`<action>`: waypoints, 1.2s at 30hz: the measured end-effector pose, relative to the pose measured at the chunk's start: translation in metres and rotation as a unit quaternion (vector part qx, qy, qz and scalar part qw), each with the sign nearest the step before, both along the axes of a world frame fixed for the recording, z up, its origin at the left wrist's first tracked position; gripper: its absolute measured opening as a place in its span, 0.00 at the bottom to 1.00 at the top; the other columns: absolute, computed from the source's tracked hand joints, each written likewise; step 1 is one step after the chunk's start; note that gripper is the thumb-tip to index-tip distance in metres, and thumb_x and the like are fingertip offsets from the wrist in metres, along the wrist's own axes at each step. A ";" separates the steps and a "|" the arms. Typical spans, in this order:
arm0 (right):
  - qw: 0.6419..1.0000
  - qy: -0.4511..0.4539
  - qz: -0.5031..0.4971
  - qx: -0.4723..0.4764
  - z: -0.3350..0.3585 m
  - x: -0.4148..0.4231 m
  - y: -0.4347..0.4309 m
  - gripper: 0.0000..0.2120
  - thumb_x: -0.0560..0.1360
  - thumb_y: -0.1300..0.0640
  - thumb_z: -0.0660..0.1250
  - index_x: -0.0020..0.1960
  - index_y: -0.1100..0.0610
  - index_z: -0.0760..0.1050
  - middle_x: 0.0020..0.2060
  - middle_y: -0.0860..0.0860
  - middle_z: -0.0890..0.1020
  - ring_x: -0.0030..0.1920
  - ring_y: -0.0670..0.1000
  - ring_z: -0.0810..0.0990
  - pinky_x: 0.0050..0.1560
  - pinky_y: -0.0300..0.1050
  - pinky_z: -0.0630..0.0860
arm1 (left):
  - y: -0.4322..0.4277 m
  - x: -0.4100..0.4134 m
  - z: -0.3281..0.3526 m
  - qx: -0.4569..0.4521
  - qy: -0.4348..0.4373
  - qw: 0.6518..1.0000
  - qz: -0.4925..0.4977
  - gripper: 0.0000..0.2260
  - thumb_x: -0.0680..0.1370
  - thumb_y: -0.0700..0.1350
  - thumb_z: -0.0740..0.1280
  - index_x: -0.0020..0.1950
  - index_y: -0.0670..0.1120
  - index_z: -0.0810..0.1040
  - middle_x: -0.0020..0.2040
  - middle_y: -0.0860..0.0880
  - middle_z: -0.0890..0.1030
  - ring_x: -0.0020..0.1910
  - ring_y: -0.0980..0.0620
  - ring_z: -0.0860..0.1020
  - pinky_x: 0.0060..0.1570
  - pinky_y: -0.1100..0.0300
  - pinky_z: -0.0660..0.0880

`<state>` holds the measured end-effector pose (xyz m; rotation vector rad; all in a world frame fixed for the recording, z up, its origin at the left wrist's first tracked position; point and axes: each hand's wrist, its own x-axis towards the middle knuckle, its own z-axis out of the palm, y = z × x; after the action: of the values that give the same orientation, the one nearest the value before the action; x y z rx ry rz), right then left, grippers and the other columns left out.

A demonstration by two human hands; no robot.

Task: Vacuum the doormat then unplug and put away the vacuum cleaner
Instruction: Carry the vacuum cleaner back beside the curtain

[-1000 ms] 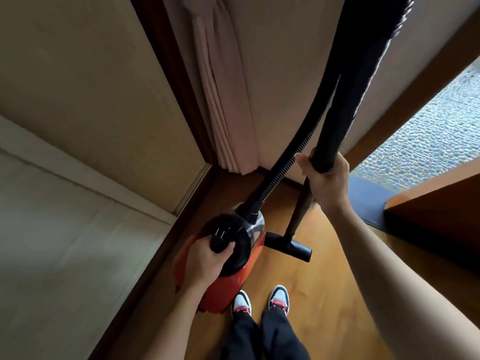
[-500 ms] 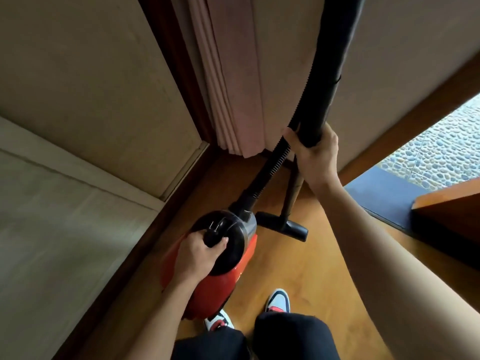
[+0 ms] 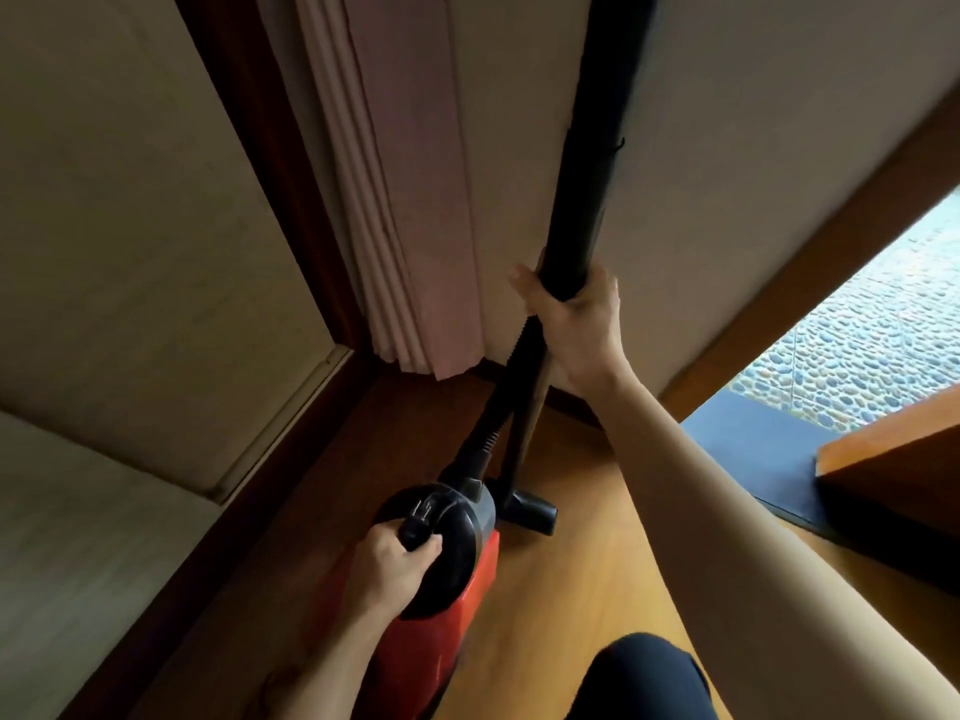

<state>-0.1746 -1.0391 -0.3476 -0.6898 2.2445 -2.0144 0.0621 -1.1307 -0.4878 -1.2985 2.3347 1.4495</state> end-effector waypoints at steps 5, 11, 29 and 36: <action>0.998 0.053 0.015 -0.033 -0.025 -0.024 -0.006 0.15 0.76 0.56 0.75 0.43 0.64 0.72 0.33 0.61 0.74 0.33 0.55 0.75 0.36 0.52 0.76 | -0.009 -0.036 -0.077 0.053 0.019 0.998 0.035 0.20 0.74 0.47 0.74 0.25 0.48 0.71 0.20 0.55 0.70 0.19 0.53 0.68 0.23 0.63 0.63; 0.992 0.109 0.019 -0.067 -0.041 -0.057 -0.011 0.14 0.75 0.58 0.75 0.39 0.52 0.70 0.30 0.46 0.74 0.31 0.48 0.75 0.35 0.46 0.75 | -0.008 -0.074 -0.141 0.095 0.056 0.993 0.036 0.12 0.76 0.46 0.71 0.34 0.45 0.75 0.24 0.49 0.72 0.17 0.53 0.65 0.21 0.65 0.61; 0.999 0.003 -0.033 -0.041 -0.167 -0.058 -0.005 0.11 0.75 0.59 0.75 0.55 0.57 0.77 0.44 0.49 0.82 0.45 0.47 0.82 0.49 0.47 0.82 | 0.009 -0.080 -0.196 0.098 0.044 0.993 0.054 0.13 0.75 0.51 0.71 0.36 0.45 0.75 0.25 0.49 0.71 0.18 0.52 0.65 0.22 0.62 0.62; 0.996 -0.008 -0.079 -0.049 -0.200 -0.058 -0.006 0.09 0.78 0.58 0.73 0.49 0.60 0.74 0.37 0.58 0.78 0.35 0.51 0.78 0.42 0.60 0.80 | 0.010 -0.083 -0.211 0.083 0.049 0.995 0.029 0.16 0.74 0.53 0.70 0.31 0.48 0.72 0.22 0.52 0.70 0.17 0.52 0.65 0.22 0.62 0.63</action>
<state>-0.2328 -1.0449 -0.5476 -0.5146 2.2700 -2.2051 -0.0211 -1.1208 -0.6983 -1.2880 2.1945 1.7221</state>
